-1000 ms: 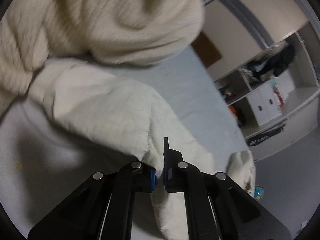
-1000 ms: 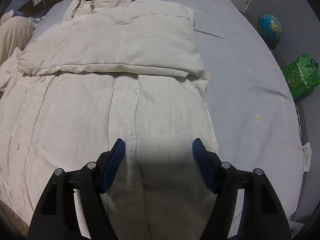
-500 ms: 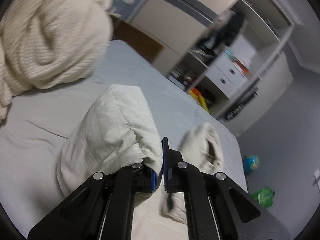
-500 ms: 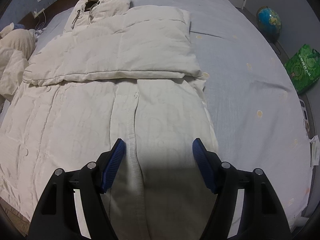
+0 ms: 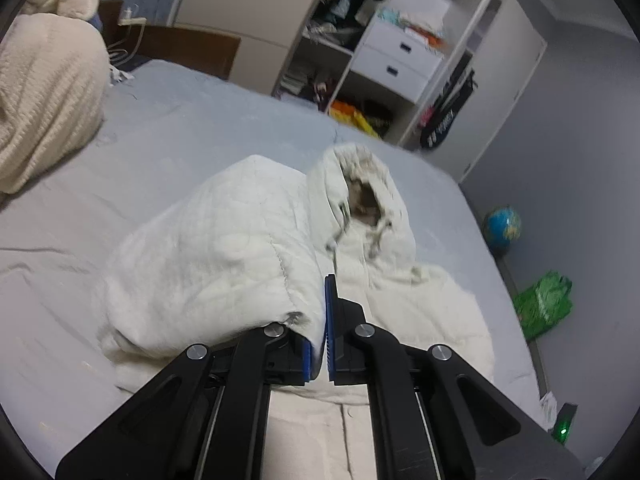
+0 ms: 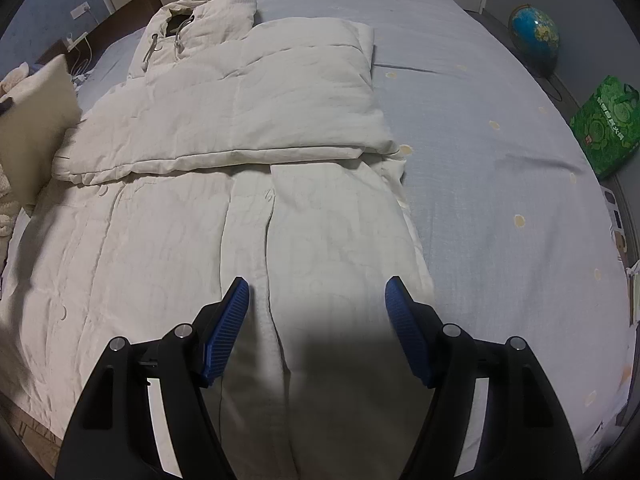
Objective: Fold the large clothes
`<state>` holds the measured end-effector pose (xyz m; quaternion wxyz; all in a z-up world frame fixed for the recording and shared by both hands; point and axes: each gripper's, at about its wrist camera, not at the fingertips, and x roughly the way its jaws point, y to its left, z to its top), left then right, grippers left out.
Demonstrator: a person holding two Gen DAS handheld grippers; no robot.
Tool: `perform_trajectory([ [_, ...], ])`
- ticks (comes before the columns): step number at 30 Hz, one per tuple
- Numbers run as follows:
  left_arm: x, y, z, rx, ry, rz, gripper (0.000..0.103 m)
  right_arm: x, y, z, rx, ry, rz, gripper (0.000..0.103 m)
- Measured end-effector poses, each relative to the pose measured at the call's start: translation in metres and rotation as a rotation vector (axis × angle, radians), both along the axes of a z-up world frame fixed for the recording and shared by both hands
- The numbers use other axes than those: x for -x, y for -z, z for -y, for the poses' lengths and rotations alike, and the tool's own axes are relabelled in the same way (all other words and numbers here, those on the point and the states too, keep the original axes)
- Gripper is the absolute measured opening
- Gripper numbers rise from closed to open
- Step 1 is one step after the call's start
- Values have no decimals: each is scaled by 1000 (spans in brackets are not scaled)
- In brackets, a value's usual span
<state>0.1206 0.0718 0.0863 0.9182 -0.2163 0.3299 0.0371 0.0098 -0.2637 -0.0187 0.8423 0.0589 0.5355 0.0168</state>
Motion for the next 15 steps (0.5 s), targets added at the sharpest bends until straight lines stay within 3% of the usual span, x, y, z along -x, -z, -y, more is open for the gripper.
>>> perform_trajectory([
  [7, -18, 51, 47, -43, 76, -125, 10, 1, 0, 1, -7, 4, 3, 67],
  [10, -26, 72, 57, -27, 89, -185, 25, 1, 0, 0, -4, 2, 3, 67],
  [15, -23, 89, 71, -29, 127, -217, 57, 1, 0, -1, -4, 3, 2, 67],
])
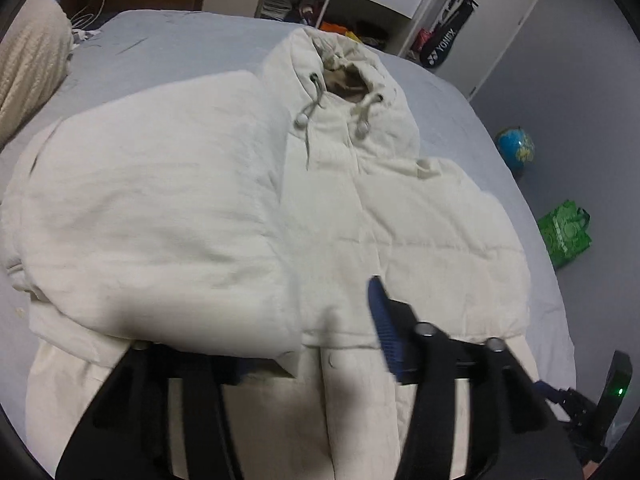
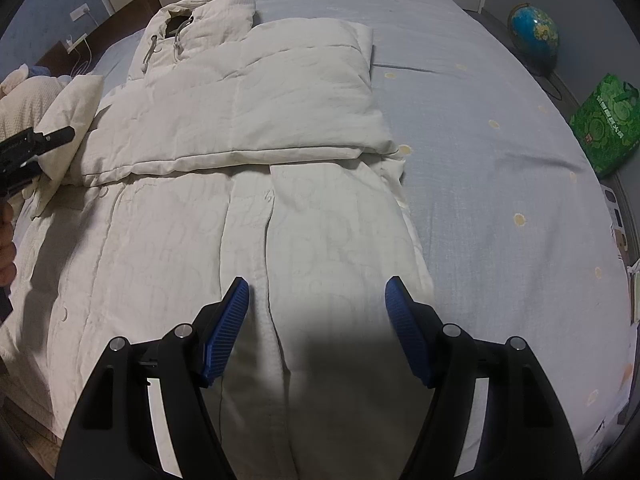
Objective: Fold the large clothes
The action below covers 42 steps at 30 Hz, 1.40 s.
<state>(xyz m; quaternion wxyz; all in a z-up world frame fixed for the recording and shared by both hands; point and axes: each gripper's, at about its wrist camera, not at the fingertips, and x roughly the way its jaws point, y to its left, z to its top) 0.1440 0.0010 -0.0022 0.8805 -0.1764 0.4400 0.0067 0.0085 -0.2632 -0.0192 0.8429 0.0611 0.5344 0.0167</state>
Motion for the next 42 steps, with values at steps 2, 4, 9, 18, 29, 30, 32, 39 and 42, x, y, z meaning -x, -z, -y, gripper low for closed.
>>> perform_trajectory([
  [2, 6, 3, 1, 2, 7, -7, 67, 0, 0, 0, -2, 1, -1, 67],
  [4, 16, 5, 1, 7, 26, -13, 69, 0, 1, 0, -3, 1, -1, 67],
  [9, 47, 7, -4, -13, 75, -29, 71, 0, 2, 1, -4, 0, -1, 67],
  [18, 106, -17, -60, -68, -15, 34, 75, 2, 0, 0, 8, 1, 1, 67],
  [29, 156, -19, -138, -17, -287, 65, 75, -1, -30, -33, 52, -97, 64, 67],
  [30, 159, -18, -141, -7, -300, 67, 75, -4, -35, -40, 55, -117, 71, 67],
  [32, 167, -17, -147, 13, -330, 72, 75, -11, -48, -66, 58, -175, 93, 67],
  [39, 190, -11, -165, 40, -415, 18, 75, -44, -81, -182, 66, -395, 158, 67],
  [42, 199, -8, -170, 71, -436, 17, 75, -58, -91, -245, 86, -506, 183, 67],
])
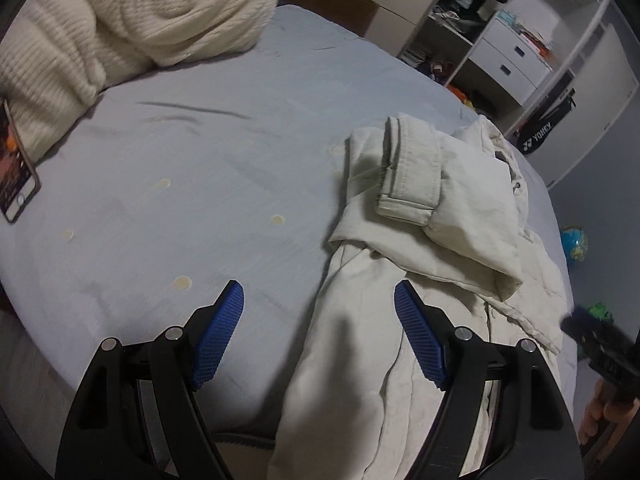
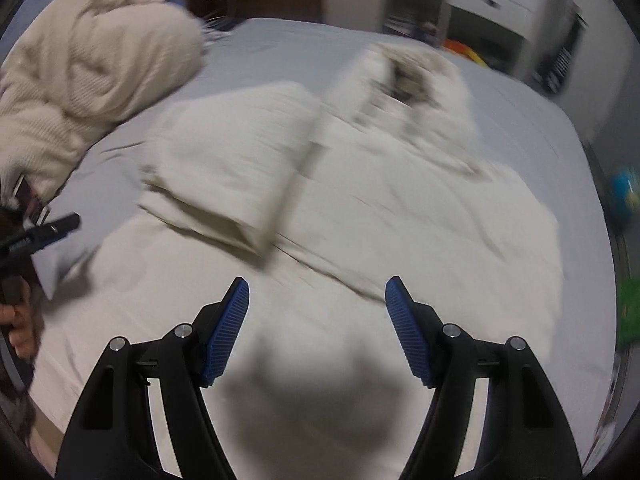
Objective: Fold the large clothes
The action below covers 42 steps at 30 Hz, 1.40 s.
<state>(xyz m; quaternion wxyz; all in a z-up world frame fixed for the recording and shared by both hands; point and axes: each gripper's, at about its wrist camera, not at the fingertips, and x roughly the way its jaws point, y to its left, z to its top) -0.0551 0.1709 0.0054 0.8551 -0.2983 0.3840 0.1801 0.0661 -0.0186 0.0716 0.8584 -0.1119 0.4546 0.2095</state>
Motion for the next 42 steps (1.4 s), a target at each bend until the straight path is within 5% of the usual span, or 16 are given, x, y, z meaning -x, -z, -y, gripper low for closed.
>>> perform_trajectory([
  [6, 2, 22, -21, 135, -38, -9, 76, -14, -4, -104, 81, -169, 46, 67],
  [12, 13, 29, -33, 185, -115, 0, 75, -20, 17, -182, 240, -309, 95, 66],
  [25, 11, 33, -32, 192, -75, -34, 76, -33, 72, -236, 571, -412, 224, 66],
  [28, 10, 33, -32, 188, -75, -34, 76, -38, 71, -231, 543, -400, 223, 66],
  [33, 8, 32, -31, 180, -75, -39, 76, -47, 45, -199, 414, -335, 218, 32],
  [42, 7, 29, -27, 163, -76, -47, 76, -79, -10, -60, 20, 25, 145, 28],
])
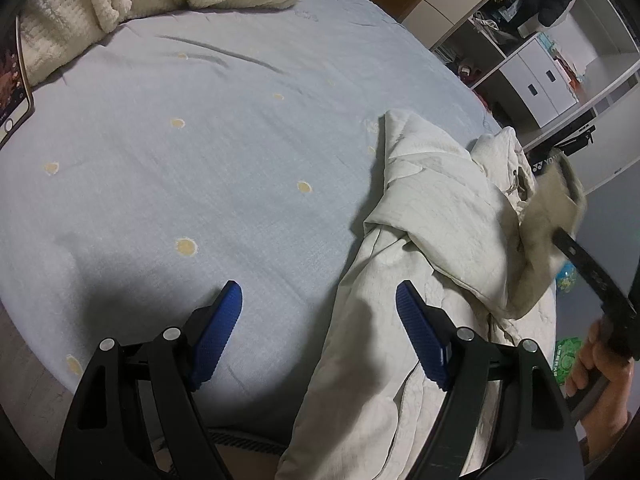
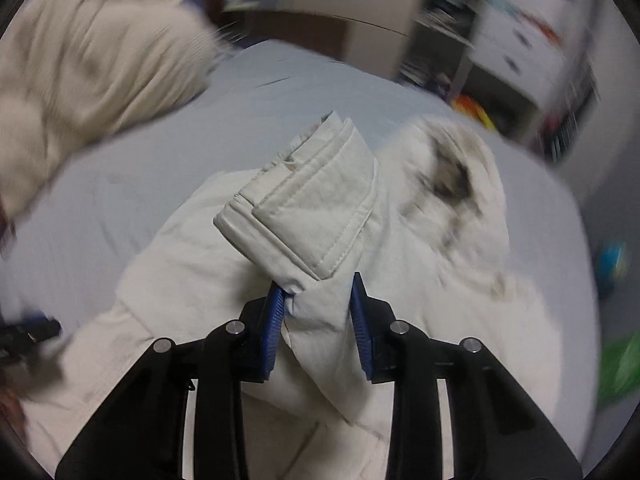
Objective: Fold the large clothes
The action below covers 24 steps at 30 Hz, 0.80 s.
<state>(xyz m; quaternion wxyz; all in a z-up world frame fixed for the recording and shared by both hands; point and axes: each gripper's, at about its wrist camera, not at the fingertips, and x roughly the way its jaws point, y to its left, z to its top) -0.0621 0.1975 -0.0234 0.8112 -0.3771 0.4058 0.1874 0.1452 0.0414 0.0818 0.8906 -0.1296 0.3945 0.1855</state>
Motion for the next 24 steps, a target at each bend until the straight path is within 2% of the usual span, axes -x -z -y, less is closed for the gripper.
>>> perform_trajectory([
  [4, -1, -1, 2, -11, 5, -8, 76, -2, -1, 69, -218, 141, -56, 29],
  [6, -3, -1, 2, -14, 7, -12, 76, -1, 1, 100, -316, 193, -84, 34],
  [9, -4, -2, 2, -22, 12, -17, 76, 5, 6, 133, -413, 260, -103, 49],
  [12, -6, -2, 4, -30, 15, -23, 77, 4, 21, 165, -487, 326, -148, 56],
  [17, -9, -2, 5, -39, 18, -32, 77, -7, 43, 207, -641, 443, -217, 56],
  [18, -9, -2, 6, -40, 19, -33, 77, -11, 46, 214, -670, 468, -229, 53],
  [19, -10, -2, 6, -42, 20, -34, 77, -14, 50, 223, -700, 500, -240, 44],
  [20, -10, -2, 6, -42, 20, -35, 76, -17, 53, 230, -716, 521, -248, 26],
  [21, -9, -2, 6, -42, 19, -36, 76, -20, 55, 234, -720, 527, -253, 21],
  [24, -10, -2, 6, -43, 20, -35, 77, -22, 47, 233, -712, 493, -230, 16],
])
